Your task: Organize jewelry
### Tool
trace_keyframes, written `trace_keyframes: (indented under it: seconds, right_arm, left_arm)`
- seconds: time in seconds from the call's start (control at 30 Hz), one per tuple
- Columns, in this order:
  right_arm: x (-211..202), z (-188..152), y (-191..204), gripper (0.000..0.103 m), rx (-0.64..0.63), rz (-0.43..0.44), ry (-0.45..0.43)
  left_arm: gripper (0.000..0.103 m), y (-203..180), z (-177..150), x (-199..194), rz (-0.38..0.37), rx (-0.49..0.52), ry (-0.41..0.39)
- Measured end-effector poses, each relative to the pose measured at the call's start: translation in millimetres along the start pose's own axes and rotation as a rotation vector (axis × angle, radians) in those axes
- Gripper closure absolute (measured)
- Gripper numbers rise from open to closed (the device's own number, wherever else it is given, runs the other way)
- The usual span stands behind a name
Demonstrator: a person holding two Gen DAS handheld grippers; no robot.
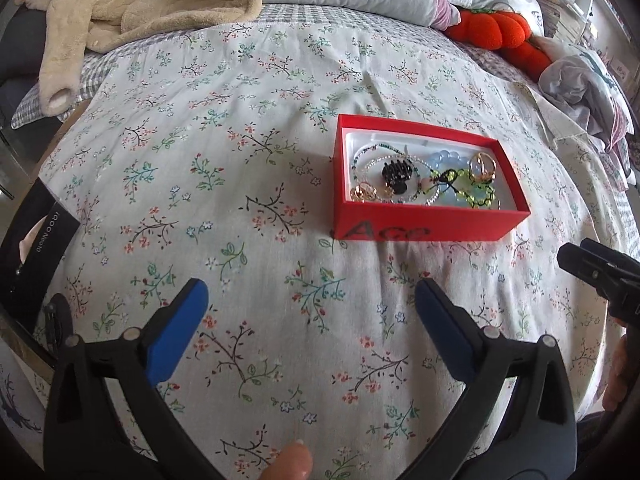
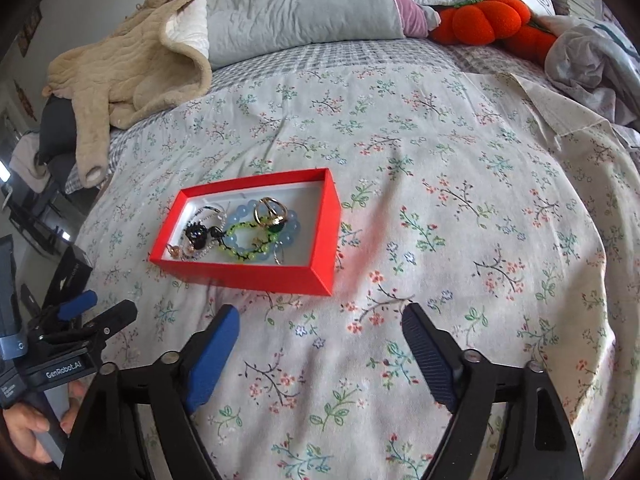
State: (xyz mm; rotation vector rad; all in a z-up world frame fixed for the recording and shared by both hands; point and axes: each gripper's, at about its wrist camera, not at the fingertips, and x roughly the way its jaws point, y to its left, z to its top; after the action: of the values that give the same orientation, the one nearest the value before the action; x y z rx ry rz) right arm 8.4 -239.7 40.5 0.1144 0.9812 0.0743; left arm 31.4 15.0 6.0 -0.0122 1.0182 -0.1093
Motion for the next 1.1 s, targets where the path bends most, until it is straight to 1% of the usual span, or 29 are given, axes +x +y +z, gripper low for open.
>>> trace_keyframes:
  seconds: [0.1, 0.2, 0.33, 0.67, 1.1]
  right_arm:
    - [-5.8, -10.9, -1.9, 0.009, -0.003, -0.049, 0.011]
    - [-9.6, -19.8, 0.3, 0.008, -0.02, -0.081, 0.023]
    - [-9.8, -28.0, 7.4, 0.008, -0.05, -0.107, 0.039]
    - [4.0, -31.4, 23.2, 0.008, -0.074, -0.109, 0.066]
    - [7.4, -32.2, 27.3, 0.008, -0.077, -0.108, 0.073]
  left_arm:
    - [0.001, -3.3, -10.7, -1.4, 0.0, -0.006, 0.019]
    - [0.001, -7.7, -19.0, -1.7, 0.006, -0.004, 0.032]
    - [0.001, -12.4, -22.0, -3.1, 0.011, 0.008, 0.026]
    - [0.001, -20.7, -21.1, -0.6, 0.013, 0.011, 0.025]
    - [0.001, -21.7, -20.6, 0.1, 0.011, 0.012, 0.025]
